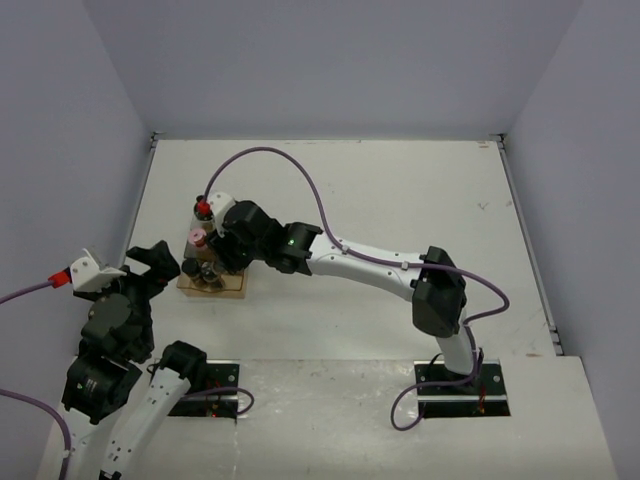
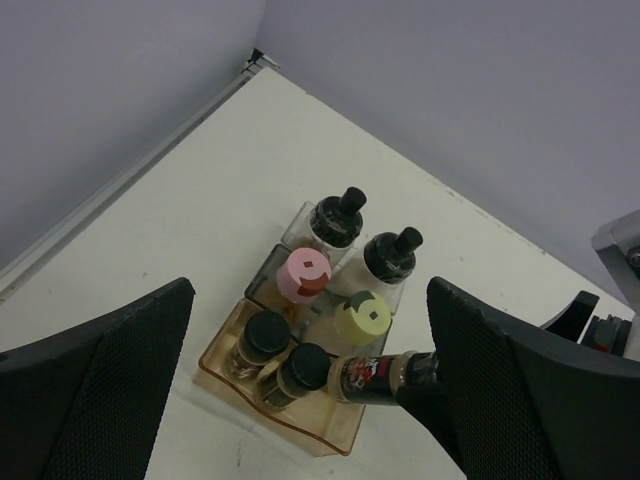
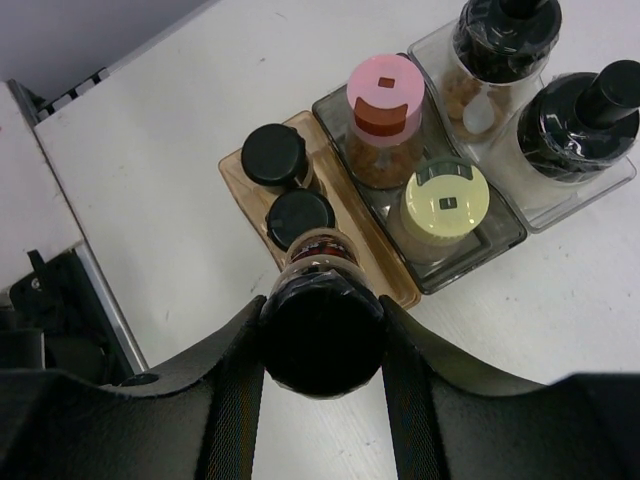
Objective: Organize the condiment bottles
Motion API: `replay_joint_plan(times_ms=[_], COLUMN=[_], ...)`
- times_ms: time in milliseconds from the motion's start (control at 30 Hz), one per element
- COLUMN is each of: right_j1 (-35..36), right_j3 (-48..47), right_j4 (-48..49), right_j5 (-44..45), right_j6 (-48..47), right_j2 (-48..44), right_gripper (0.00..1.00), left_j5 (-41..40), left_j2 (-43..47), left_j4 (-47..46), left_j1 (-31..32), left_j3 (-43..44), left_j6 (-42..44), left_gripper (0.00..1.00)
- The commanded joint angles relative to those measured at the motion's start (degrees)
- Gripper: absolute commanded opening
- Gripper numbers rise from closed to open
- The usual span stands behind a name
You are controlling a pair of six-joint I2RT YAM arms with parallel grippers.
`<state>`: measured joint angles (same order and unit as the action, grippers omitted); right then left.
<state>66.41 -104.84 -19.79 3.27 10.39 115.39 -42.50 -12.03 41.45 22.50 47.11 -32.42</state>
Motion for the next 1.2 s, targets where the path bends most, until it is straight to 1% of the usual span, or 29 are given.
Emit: replay_joint_plan(times_ms=[0,333,500,600,667,733,767,833,867,900,967,1000,1100,1167], right_j1=[0.12,0.30,0.30,0.38,0.30,0.30,0.38,0.38,0.47,0.39,0.56,0.56,0.73,0.91], right_j3=[-2.74,-2.65,-1.60,-3.44,-5.37,-7.47,-8.18,-9.68,-9.95,-10.12,-10.39,-10.47,-10.48,-10.56], right_j4=[-0.60,-2.18,-1.48,-3.05,-3.93,-5.34,-5.95,-7.10,-7.36,-7.54,-7.63,-7.80,-8.07,-8.16], right_j5=[1.73,1.30,2.53,2.71,2.97,3.06,3.23,3.76,4.02,4.55,4.99,5.17,5.26,5.43], right_j6=[-1.34,-0.37,-0.02,-0.02,-0.28,-0.64,-0.72,-0.90,-0.99,-0.99,-0.90,-0.99,-1.08,-1.16], right_j2=[3.07,6.51,5.28,6.33,8.17,9.49,10.72,11.69,12.04,12.40,12.57,12.66,12.66,12.66], right_gripper=[0.02,0.02,0.04,0.08,0.13,0.15,0.18,0.21,0.24,0.30,0.32,0.36,0.39,0.46], left_j5=[-1.88,-1.62,-1.53,-1.44,-1.44,-1.36,-1.36,-1.27,-1.27,-1.27,-1.27,-1.27,-1.18,-1.09], left_j2=[-0.54,-2.38,-2.47,-2.56,-2.56,-2.38,-2.29,-2.29,-2.21,-2.29,-2.38,-2.38,-2.38,-2.38], left_j4=[-0.14,-0.23,-0.40,-0.41,-0.41,-0.41,-0.41,-0.49,-0.49,-0.58,-0.58,-0.50,-0.67,-0.67], left_j1=[-0.44,-0.44,-0.44,-0.53,-0.53,-0.53,-0.53,-0.53,-0.53,-0.53,-0.53,-0.53,-0.53,-0.53], left_j3=[0.52,0.61,0.52,0.52,0.52,0.44,0.35,0.35,0.35,0.26,0.35,0.26,0.26,0.26], left_j6=[-1.41,-1.24,-1.24,-1.15,-1.15,-1.06,-1.15,-1.06,-1.06,-0.97,-1.06,-1.06,-0.97,-0.89], left_gripper=[1.00,1.00,1.00,1.00,1.00,1.00,1.00,1.00,1.00,1.00,1.00,1.00,1.00,1.00])
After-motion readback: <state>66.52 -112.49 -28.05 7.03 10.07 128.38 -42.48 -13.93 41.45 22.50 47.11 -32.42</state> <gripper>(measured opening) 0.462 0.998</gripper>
